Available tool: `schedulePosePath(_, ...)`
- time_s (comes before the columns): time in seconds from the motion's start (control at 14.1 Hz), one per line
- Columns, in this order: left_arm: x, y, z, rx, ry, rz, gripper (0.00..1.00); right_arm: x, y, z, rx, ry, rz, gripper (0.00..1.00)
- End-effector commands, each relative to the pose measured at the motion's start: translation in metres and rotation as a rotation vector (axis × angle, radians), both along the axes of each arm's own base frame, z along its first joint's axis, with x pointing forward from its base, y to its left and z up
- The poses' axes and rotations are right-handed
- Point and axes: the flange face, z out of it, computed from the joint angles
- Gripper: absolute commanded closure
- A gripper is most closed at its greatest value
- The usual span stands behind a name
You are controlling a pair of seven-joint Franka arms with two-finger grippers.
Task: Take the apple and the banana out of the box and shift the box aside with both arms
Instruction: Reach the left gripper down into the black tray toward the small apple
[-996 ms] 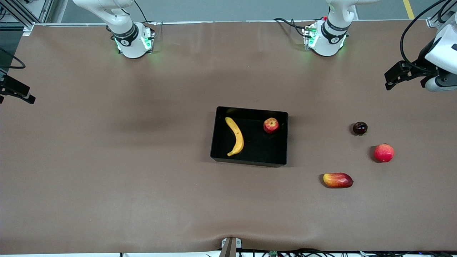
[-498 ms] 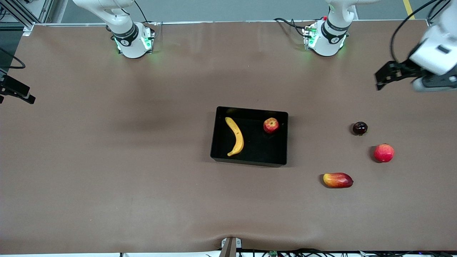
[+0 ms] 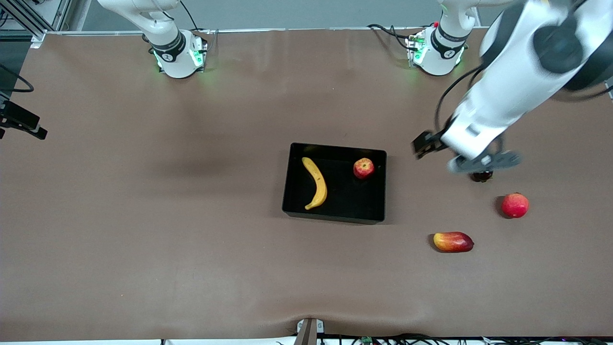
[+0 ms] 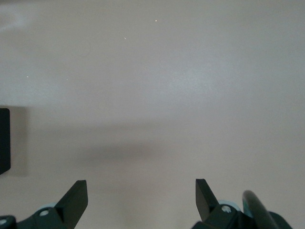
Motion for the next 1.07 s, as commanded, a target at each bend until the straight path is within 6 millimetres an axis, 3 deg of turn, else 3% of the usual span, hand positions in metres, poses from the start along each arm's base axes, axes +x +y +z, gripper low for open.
schedulePosePath(0.0, 0.004, -0.043, -0.051, 0.05, 0.032, 0.051, 0.0, 0.0, -0.003, 0.004, 0.001, 0.0, -0.018, 0.0)
schedulePosePath(0.14, -0.009, -0.075, -0.099, 0.086, 0.107, 0.122, 0.0, 0.0, -0.003, 0.004, -0.001, 0.001, -0.018, 0.0)
schedulePosePath(0.28, -0.025, -0.085, -0.13, 0.113, 0.128, 0.175, 0.0, 0.001, -0.004, 0.003, 0.0, 0.002, -0.02, 0.0)
schedulePosePath(0.57, -0.035, -0.089, -0.18, 0.159, 0.145, 0.256, 0.0, 0.009, -0.007, -0.012, -0.003, 0.024, -0.023, 0.0)
schedulePosePath(0.71, -0.044, -0.11, -0.197, 0.193, 0.132, 0.272, 0.0, 0.009, -0.01, -0.013, -0.002, 0.024, -0.028, 0.0)
schedulePosePath(1.0, -0.055, -0.122, -0.231, 0.242, 0.154, 0.267, 0.0, 0.01, -0.011, -0.013, -0.002, 0.025, -0.028, 0.0)
